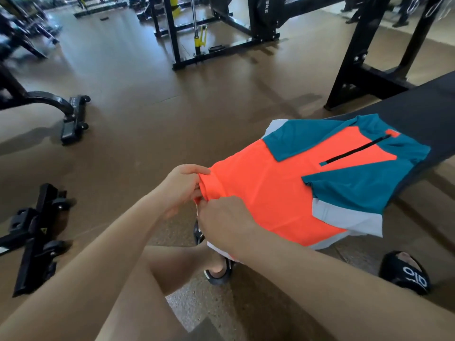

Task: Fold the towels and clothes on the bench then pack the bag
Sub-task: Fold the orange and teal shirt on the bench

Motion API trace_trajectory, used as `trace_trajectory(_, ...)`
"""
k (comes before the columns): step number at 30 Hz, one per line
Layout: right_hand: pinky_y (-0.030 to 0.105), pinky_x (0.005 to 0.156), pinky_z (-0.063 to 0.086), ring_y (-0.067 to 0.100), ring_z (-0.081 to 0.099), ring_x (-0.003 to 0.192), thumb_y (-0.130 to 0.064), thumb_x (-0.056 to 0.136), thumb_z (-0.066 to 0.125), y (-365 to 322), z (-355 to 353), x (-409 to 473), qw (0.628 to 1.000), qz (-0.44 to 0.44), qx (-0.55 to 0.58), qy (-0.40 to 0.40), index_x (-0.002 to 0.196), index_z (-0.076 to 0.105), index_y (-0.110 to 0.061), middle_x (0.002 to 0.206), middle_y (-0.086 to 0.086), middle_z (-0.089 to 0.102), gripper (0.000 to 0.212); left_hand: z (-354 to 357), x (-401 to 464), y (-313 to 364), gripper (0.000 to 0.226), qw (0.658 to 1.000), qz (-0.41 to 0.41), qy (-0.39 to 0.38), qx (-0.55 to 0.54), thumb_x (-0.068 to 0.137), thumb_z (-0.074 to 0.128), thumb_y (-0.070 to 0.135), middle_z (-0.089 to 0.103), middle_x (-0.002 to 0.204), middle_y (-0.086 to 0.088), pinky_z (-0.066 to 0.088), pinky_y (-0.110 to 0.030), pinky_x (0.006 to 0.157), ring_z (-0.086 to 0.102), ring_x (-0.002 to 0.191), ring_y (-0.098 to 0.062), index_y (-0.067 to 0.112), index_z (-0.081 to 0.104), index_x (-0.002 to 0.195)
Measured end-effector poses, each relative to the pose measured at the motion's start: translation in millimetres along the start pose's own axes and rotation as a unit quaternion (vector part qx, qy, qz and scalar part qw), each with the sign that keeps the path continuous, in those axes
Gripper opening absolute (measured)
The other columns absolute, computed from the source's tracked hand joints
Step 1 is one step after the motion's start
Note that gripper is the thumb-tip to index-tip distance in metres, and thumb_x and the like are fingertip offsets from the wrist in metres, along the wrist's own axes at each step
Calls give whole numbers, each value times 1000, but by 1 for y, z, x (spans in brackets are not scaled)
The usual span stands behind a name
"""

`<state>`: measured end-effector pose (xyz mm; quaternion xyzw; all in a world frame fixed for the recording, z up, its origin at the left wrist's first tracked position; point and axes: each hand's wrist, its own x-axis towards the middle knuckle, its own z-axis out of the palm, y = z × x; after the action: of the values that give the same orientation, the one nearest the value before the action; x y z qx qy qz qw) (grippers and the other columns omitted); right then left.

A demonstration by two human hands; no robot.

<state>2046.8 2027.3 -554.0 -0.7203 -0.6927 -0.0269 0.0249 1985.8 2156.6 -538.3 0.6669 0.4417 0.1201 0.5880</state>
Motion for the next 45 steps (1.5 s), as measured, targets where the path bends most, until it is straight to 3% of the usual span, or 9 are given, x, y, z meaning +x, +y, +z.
trace_trajectory(5,36,57,22,36,65,81,-36,101,45,34,-23,-18,985,94,114,91,101,58,-18,91,10,69,22,5,12,17,35,982,109,4,152,92,44,-8,75,105,-11,59,-25,73,73,85,-16,11,65,112)
trace_trajectory(9,36,62,30,37,59,87,-23,88,54,96,-44,-35,962,197,145,125,82,41,-24,90,12,64,14,20,17,37,20,891,241,17,385,89,57,9,71,85,12,54,-31,75,67,83,-12,24,65,99)
trace_trajectory(16,38,60,37,22,47,71,-9,70,63,203,-55,-83,902,296,307,66,73,43,-17,72,-1,53,22,91,49,92,15,739,328,48,587,100,41,26,60,95,4,49,-40,71,60,85,-27,22,55,102)
trace_trajectory(21,27,53,37,15,45,63,-2,72,67,275,-45,-115,839,368,401,-19,74,48,-16,72,0,52,24,145,87,113,10,775,354,56,521,98,46,16,48,103,-4,53,-49,71,59,73,-36,14,55,99)
trace_trajectory(28,25,54,41,20,55,72,-6,71,61,353,-21,-151,812,409,411,-72,81,58,-19,85,4,60,17,222,131,149,14,637,372,50,673,96,42,8,56,90,-11,37,-40,57,51,65,-35,16,30,96)
trace_trajectory(32,27,55,36,20,50,69,0,76,52,382,-13,-162,840,376,362,-145,75,56,-8,73,6,55,9,253,165,174,23,553,436,44,709,85,54,7,56,88,-10,33,-36,53,62,78,-37,13,43,105)
trace_trajectory(38,27,56,40,21,56,71,-7,80,50,425,-4,-173,847,382,331,-165,68,53,-13,70,2,58,14,298,204,217,52,388,422,20,819,68,85,34,62,108,-7,41,-35,72,61,98,-27,17,56,107)
trace_trajectory(40,25,54,41,21,57,72,-8,82,53,436,-7,-178,845,387,323,-179,69,55,-13,70,1,58,14,315,215,230,38,332,432,33,838,78,77,35,62,112,-3,40,-34,78,59,103,-24,21,59,108)
trace_trajectory(45,24,52,38,25,58,80,-6,82,48,465,1,-185,836,424,304,-169,75,56,-12,82,8,61,12,361,243,239,22,323,477,55,815,93,53,15,63,119,-7,40,-37,83,55,107,-27,21,70,106)
